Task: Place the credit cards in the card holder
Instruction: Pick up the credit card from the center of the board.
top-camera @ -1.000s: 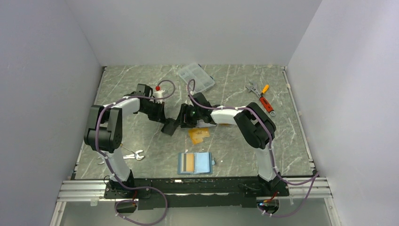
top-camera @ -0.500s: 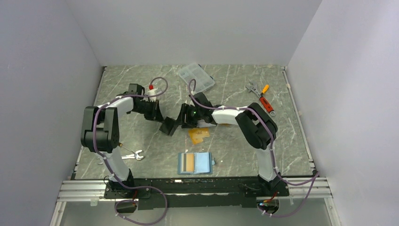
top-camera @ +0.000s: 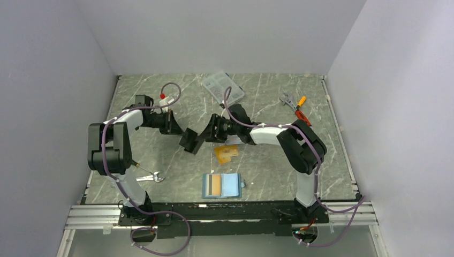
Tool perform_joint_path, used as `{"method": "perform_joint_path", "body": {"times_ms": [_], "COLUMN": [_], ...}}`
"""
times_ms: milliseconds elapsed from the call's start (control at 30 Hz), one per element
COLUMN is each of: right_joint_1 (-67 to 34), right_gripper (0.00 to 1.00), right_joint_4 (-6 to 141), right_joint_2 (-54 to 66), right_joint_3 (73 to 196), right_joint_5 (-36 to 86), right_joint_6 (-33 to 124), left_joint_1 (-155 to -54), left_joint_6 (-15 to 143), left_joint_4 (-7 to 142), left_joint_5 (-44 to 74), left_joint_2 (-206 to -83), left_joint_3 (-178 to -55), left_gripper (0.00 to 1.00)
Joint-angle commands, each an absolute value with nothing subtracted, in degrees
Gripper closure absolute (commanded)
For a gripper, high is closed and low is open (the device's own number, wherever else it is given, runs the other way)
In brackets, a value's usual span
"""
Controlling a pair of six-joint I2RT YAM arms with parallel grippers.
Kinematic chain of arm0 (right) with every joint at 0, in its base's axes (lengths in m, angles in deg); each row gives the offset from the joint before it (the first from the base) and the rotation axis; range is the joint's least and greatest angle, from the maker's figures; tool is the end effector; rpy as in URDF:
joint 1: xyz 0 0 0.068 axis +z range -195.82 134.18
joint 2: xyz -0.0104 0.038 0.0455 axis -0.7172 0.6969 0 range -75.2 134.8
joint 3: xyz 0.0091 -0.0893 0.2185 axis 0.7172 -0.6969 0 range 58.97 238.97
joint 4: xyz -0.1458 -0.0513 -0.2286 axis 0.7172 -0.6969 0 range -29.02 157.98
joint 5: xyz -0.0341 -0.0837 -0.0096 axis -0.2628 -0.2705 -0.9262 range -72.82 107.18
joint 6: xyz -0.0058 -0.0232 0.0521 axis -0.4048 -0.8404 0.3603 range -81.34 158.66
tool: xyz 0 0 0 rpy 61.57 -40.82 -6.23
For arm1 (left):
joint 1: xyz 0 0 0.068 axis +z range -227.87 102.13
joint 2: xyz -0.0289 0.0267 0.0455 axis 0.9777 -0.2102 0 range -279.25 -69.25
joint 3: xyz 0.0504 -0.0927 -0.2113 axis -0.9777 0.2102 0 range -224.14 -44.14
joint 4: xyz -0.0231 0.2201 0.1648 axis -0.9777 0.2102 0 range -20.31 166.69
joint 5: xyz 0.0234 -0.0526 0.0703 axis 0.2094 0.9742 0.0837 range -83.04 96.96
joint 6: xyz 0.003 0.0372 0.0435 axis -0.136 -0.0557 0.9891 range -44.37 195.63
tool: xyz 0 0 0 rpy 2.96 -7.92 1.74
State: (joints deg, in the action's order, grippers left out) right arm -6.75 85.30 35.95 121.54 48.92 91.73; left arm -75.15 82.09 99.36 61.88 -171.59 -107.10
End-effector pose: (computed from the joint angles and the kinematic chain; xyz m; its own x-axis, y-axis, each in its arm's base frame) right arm 0.3060 0.2761 0.1124 -0.9497 0.1047 -0.2953 -0.2097 0.4879 0.8473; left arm 0.3435 -0.0169 0.1246 -0.8971 0.0223 -0.4412 0.3683 0.5892 -0.7192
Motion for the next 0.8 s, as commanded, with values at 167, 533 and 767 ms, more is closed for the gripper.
{"method": "perform_joint_path", "body": {"times_ms": [167,533,767], "right_joint_1": [-5.3,-4.2,-4.2], "right_gripper": [0.41,0.47,0.8], "right_joint_4": [104.1,108.2,114.9], "right_joint_2": [35.5,35.6,34.3], "right_joint_3": [119.2,120.4,119.2], "right_joint_5": [56.3,54.9,53.8], "right_joint_6": [96.1,98.9,103.6], "left_joint_1": [-73.3,-73.2,-73.2], "left_joint_6": [83.0,80.5,80.9], "left_joint_4": [100.7,101.6,103.0], "left_joint_5": [81.3,88.4,89.9], "left_joint_2": [-166.9,-164.7,-163.4], "left_joint_3": [-106.9,-107.1,-106.2], "left_gripper": [1.0,1.0,1.0]}}
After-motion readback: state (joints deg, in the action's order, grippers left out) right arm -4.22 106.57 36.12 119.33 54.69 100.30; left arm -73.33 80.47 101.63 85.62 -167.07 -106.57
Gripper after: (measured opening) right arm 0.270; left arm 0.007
